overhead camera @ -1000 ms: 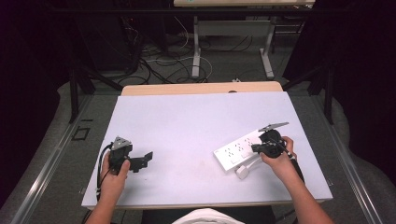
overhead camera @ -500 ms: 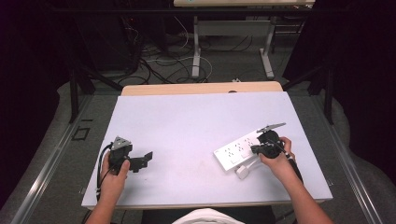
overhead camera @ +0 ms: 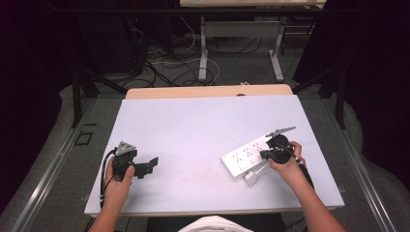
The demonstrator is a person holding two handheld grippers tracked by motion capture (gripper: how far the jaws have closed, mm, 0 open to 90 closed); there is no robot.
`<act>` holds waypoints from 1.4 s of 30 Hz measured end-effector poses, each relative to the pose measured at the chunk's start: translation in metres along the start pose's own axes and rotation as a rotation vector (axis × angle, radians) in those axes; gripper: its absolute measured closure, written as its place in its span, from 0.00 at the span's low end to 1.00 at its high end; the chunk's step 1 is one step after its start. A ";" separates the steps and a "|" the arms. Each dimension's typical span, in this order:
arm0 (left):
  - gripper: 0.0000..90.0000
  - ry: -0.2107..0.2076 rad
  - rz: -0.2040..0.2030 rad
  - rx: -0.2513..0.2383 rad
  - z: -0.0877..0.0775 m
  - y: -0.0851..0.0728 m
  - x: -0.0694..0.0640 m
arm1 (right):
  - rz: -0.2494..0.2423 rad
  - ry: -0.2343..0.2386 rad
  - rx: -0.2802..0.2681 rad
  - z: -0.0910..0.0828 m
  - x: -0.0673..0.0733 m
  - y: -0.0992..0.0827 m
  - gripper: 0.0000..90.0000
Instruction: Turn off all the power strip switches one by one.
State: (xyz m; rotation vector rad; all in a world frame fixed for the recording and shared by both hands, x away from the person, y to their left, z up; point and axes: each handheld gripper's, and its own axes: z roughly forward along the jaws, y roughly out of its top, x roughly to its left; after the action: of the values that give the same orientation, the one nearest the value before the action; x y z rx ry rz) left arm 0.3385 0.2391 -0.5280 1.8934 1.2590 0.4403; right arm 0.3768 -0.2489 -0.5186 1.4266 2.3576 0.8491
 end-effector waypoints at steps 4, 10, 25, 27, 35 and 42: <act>0.08 0.000 0.000 0.000 0.000 0.000 0.000 | -0.003 0.002 -0.001 0.000 0.000 0.000 1.00; 0.08 -0.001 -0.003 0.003 0.000 0.000 0.000 | 0.008 0.022 0.004 0.002 -0.002 -0.001 1.00; 0.08 0.000 0.000 0.000 0.000 0.000 0.000 | 0.005 0.014 0.006 0.003 -0.001 -0.001 1.00; 0.08 0.000 0.000 -0.001 0.000 0.000 0.000 | 0.007 0.013 0.007 0.003 -0.001 0.000 1.00; 0.08 0.000 -0.002 -0.002 0.000 0.000 0.000 | 0.041 0.010 0.017 0.003 0.002 0.001 1.00; 0.08 0.002 -0.002 -0.003 0.000 0.000 0.000 | 0.020 0.014 0.027 0.003 0.001 0.002 1.00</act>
State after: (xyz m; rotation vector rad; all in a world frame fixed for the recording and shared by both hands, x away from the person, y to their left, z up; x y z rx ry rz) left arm 0.3385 0.2389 -0.5281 1.8900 1.2608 0.4427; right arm 0.3792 -0.2465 -0.5198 1.4620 2.3776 0.8382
